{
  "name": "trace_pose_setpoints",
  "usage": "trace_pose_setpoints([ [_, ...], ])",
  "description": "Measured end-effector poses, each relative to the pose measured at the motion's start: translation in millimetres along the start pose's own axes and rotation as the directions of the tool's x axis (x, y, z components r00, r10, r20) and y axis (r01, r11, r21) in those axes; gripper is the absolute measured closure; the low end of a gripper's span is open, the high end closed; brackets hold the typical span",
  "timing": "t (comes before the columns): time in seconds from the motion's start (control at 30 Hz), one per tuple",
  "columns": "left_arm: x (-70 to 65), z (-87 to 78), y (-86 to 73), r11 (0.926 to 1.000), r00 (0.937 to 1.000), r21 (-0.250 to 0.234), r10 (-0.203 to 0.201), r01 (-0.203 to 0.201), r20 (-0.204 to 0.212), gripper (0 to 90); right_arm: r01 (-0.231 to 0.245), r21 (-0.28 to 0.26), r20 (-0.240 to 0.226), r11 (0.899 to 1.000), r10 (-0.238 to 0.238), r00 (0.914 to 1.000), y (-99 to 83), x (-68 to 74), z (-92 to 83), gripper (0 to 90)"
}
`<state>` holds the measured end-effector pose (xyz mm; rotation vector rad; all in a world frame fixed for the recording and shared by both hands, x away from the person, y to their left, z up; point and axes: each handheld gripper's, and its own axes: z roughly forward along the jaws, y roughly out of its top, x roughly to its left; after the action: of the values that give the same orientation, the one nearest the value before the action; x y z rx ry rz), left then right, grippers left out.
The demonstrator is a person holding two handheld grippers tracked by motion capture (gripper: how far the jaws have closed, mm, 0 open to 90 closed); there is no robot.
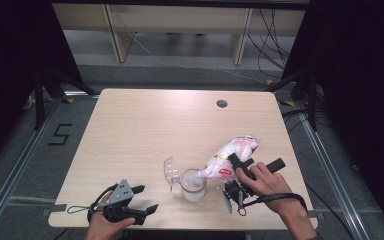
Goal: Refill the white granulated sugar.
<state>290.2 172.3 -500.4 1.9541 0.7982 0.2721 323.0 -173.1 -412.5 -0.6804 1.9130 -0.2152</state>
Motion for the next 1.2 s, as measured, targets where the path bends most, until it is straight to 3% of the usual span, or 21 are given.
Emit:
trace_pose_setpoints([
  [0.17, 1.2, -0.5, -0.1, 1.0000, 1.0000, 0.003, 0.003, -0.003, -0.004, 20.1, -0.022, 0.003, -0.018, 1.000, 0.022, 0.9996, -5.0, 0.2, 1.4, 75.2],
  [0.2, 0.2, 0.0, -0.1, 0.9999, 1.0000, -0.007, -0.008, 0.008, 0.001, 20.1, -0.104, -0.006, -0.021, 0.995, 0.103, 0.9944, -5.8, 4.8, 1.9, 75.2],
  [0.23, 0.8, -0.4, 0.1, 1.0000, 1.0000, -0.004, 0.005, -0.005, 0.000, 20.1, -0.126, -0.016, -0.022, 0.992, 0.125, 0.9919, -8.0, 5.9, 2.4, 75.3],
  [0.3, 3.2, -1.3, 0.6, 0.9992, 0.9993, 0.016, 0.038, -0.038, -0.006, 20.1, -0.096, -0.038, -0.018, 0.995, 0.095, 0.9953, -10.4, 3.6, 3.1, 75.3],
  [0.33, 2.5, -1.0, 0.2, 0.9996, 0.9997, 0.019, 0.021, -0.021, -0.012, 20.1, -0.180, -0.015, -0.043, 0.984, 0.179, 0.9829, -11.8, 9.6, 1.3, 75.3],
  [0.37, 0.9, -0.3, 0.0, 1.0000, 1.0000, 0.001, 0.001, -0.001, -0.002, 20.0, -0.103, -0.048, -0.036, 0.994, 0.101, 0.9942, -13.6, 3.6, 1.9, 75.3],
  [0.5, 1.3, -0.4, 0.0, 0.9999, 0.9999, 0.010, 0.010, -0.009, -0.007, 20.1, -0.201, -0.068, -0.051, 0.977, 0.198, 0.9788, -18.9, 8.9, -1.3, 75.5],
  [0.7, 2.0, -0.3, 0.4, 0.9997, 0.9997, 0.002, 0.025, -0.025, 0.003, 20.0, -0.240, -0.119, -0.052, 0.963, 0.235, 0.9705, -26.5, 6.7, -6.1, 75.6],
  [0.73, 2.0, -0.2, 0.4, 0.9996, 0.9996, 0.004, 0.027, -0.027, 0.003, 20.0, -0.276, -0.126, -0.064, 0.953, 0.270, 0.9609, -26.6, 7.9, -7.3, 75.7],
  [0.8, 0.4, -0.1, 0.0, 1.0000, 1.0000, 0.004, 0.004, -0.004, -0.003, 20.0, -0.382, -0.122, -0.086, 0.916, 0.374, 0.9234, -26.2, 14.3, -9.7, 75.7],
  [0.83, 0.4, -0.2, 0.1, 1.0000, 1.0000, 0.004, 0.004, -0.004, -0.003, 20.1, -0.397, -0.139, -0.088, 0.907, 0.388, 0.9175, -26.8, 14.0, -9.8, 75.8],
  [0.87, 0.7, -0.2, 0.3, 1.0000, 1.0000, 0.000, 0.010, -0.010, -0.002, 20.0, -0.381, -0.165, -0.080, 0.910, 0.373, 0.9245, -28.5, 11.2, -9.4, 75.7],
  [0.9, 1.7, -0.5, 0.6, 0.9997, 0.9997, 0.000, 0.025, -0.025, 0.000, 20.0, -0.399, -0.170, -0.076, 0.901, 0.392, 0.9169, -29.2, 11.7, -10.2, 75.8],
  [0.93, 2.5, -1.0, 0.8, 0.9994, 0.9994, 0.006, 0.034, -0.034, 0.000, 20.0, -0.461, -0.163, -0.100, 0.872, 0.451, 0.8871, -29.1, 15.0, -11.1, 75.8],
  [0.97, 2.4, -1.1, 0.8, 0.9994, 0.9994, 0.006, 0.034, -0.034, 0.000, 20.0, -0.468, -0.183, -0.093, 0.865, 0.458, 0.8840, -29.9, 14.9, -10.5, 75.8],
  [1.0, 2.5, -1.2, 0.9, 0.9994, 0.9994, 0.007, 0.035, -0.035, 0.000, 20.0, -0.446, -0.190, -0.084, 0.874, 0.438, 0.8949, -30.9, 12.7, -11.0, 75.8],
  [1.03, 2.5, -0.9, 0.8, 0.9994, 0.9994, 0.003, 0.035, -0.035, 0.003, 20.0, -0.461, -0.190, -0.093, 0.866, 0.452, 0.8871, -31.2, 13.2, -11.1, 75.8],
  [1.07, 2.4, -0.9, 0.8, 0.9994, 0.9994, 0.002, 0.034, -0.034, 0.002, 20.0, -0.529, -0.184, -0.113, 0.828, 0.517, 0.8484, -29.6, 17.6, -11.1, 75.9],
  [1.13, 2.4, -1.0, 0.9, 0.9994, 0.9994, 0.002, 0.034, -0.034, 0.002, 20.1, -0.533, -0.177, -0.118, 0.827, 0.520, 0.8459, -29.5, 17.0, -11.4, 75.9],
  [1.17, 2.4, -1.0, 0.9, 0.9994, 0.9994, 0.001, 0.033, -0.033, 0.002, 20.1, -0.585, -0.167, -0.134, 0.794, 0.570, 0.8110, -28.6, 20.6, -11.6, 76.0],
  [1.2, 2.1, -1.5, 1.1, 0.9994, 0.9995, 0.006, 0.033, -0.033, -0.004, 20.0, -0.614, -0.158, -0.146, 0.773, 0.596, 0.7892, -28.3, 22.0, -11.4, 76.0],
])
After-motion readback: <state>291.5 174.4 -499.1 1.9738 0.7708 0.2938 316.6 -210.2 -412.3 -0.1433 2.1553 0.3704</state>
